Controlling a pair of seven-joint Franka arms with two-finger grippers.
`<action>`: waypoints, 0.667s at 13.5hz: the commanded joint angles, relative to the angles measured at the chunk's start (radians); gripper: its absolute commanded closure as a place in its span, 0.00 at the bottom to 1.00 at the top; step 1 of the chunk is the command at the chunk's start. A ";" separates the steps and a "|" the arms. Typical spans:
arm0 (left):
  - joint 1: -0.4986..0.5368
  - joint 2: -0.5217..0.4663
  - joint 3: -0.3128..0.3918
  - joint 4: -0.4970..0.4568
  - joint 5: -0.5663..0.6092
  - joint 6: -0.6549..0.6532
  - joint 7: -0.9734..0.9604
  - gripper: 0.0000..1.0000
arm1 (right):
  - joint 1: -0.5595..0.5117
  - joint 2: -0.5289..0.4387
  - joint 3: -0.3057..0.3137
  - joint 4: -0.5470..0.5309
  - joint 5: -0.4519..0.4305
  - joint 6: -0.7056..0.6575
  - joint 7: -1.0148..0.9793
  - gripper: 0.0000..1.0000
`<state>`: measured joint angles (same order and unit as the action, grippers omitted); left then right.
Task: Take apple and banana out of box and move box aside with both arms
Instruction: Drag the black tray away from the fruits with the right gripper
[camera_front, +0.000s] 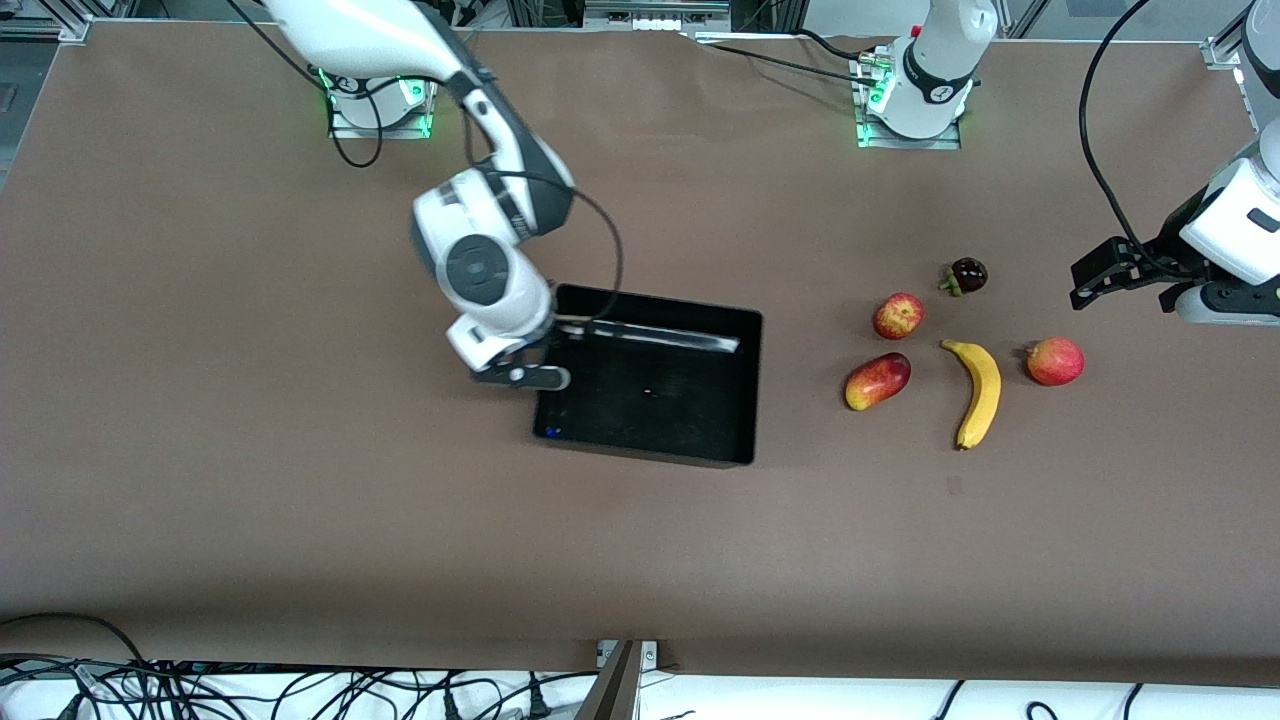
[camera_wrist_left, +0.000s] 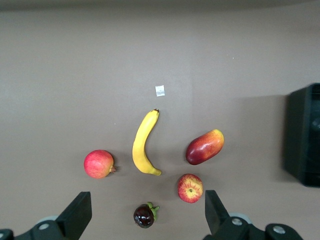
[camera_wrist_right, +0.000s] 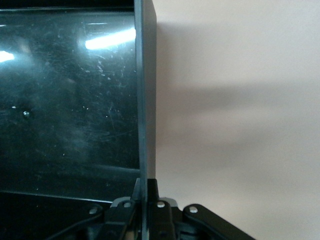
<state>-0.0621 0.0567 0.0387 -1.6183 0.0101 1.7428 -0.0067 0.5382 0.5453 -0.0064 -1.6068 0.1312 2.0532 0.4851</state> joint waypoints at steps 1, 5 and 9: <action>-0.005 0.015 0.003 0.032 0.007 -0.025 -0.007 0.00 | -0.134 -0.134 -0.001 -0.073 0.005 -0.083 -0.297 1.00; -0.004 0.015 0.001 0.032 0.007 -0.025 -0.009 0.00 | -0.271 -0.202 -0.099 -0.174 -0.002 -0.113 -0.569 1.00; -0.005 0.014 0.001 0.034 0.008 -0.025 -0.010 0.00 | -0.336 -0.186 -0.210 -0.278 -0.007 -0.036 -0.687 1.00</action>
<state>-0.0624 0.0577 0.0386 -1.6180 0.0101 1.7424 -0.0068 0.2067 0.3846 -0.1849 -1.8168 0.1236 1.9660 -0.1542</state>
